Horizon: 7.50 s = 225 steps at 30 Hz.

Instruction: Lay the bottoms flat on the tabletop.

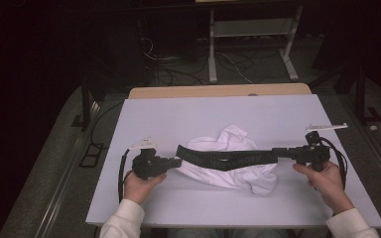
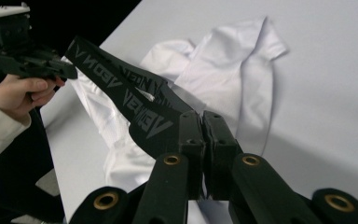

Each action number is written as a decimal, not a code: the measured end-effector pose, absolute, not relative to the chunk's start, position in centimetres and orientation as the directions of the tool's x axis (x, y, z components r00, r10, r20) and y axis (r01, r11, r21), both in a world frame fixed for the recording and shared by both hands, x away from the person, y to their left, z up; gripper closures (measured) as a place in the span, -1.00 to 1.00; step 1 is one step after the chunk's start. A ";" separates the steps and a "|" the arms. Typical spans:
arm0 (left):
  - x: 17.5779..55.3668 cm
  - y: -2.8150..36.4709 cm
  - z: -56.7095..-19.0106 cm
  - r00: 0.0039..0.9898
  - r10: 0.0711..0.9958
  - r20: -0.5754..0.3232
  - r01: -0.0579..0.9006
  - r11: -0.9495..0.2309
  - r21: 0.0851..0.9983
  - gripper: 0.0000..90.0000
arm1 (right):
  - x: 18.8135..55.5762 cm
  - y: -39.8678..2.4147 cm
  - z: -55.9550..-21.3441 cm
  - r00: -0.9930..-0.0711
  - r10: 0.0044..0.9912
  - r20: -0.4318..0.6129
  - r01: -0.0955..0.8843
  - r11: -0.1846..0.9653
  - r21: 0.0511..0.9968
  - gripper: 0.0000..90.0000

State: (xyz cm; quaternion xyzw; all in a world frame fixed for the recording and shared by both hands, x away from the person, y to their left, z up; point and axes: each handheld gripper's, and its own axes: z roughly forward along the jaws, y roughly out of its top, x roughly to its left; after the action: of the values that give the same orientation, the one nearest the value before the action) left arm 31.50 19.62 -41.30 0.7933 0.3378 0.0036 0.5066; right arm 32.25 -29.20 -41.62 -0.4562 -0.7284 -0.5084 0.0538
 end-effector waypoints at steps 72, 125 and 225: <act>50.1 18.3 -42.0 0.505 0.770 -0.389 0.640 -0.031 0.768 -0.38 | 51.0 -27.1 -40.2 -0.356 0.837 0.416 0.734 -0.025 0.679 -0.29; 37.5 11.2 -43.8 0.754 0.563 -0.337 0.549 -0.260 0.794 -1.00 | 34.9 -23.9 -42.8 -0.532 0.735 0.420 0.687 0.084 0.722 -0.87; 33.3 16.4 -40.4 0.775 0.621 -0.117 0.456 -0.422 0.783 0.42 | 32.5 -29.7 -42.7 -0.418 0.648 0.637 0.820 -0.033 0.572 0.92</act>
State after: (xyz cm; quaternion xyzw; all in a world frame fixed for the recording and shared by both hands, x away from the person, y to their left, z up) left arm 33.35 16.39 -40.40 0.8378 0.3214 0.0956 0.4309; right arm 32.53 -29.74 -42.75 -0.5322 -0.6896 -0.4831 0.0887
